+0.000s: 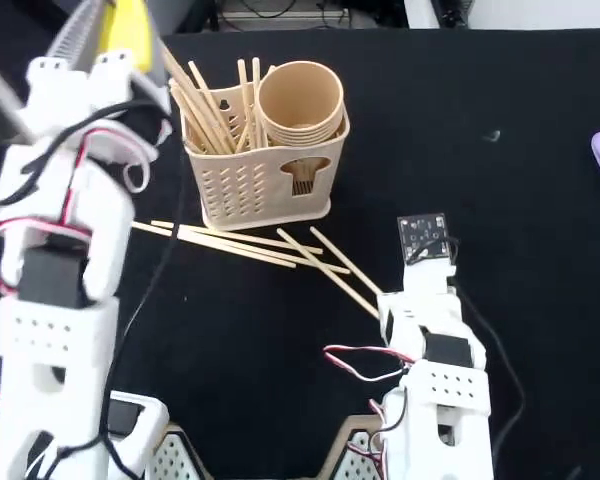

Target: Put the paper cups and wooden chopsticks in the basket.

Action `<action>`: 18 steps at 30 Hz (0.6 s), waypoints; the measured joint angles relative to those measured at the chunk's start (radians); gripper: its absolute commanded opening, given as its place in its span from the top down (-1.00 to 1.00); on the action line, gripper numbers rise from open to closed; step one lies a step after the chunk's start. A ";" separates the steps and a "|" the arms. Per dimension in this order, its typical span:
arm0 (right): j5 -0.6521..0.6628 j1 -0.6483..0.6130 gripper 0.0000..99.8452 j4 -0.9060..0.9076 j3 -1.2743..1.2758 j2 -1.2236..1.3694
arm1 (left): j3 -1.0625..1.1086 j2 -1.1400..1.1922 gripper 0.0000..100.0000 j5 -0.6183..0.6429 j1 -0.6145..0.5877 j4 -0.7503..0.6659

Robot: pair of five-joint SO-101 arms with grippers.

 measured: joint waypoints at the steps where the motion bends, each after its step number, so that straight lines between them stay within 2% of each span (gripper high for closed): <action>1: 0.000 0.000 0.68 0.000 0.000 0.000 | 0.000 0.018 0.94 -0.018 0.003 0.000; 11: 0.000 0.000 0.68 0.000 0.000 0.000 | 0.064 0.086 0.92 -0.046 0.064 0.000; 16: 0.000 0.000 0.68 0.000 0.000 0.000 | 0.087 0.089 0.56 -0.046 0.063 0.000; 18: 0.000 0.000 0.68 0.000 0.000 0.000 | 0.087 0.089 0.48 -0.046 0.063 0.006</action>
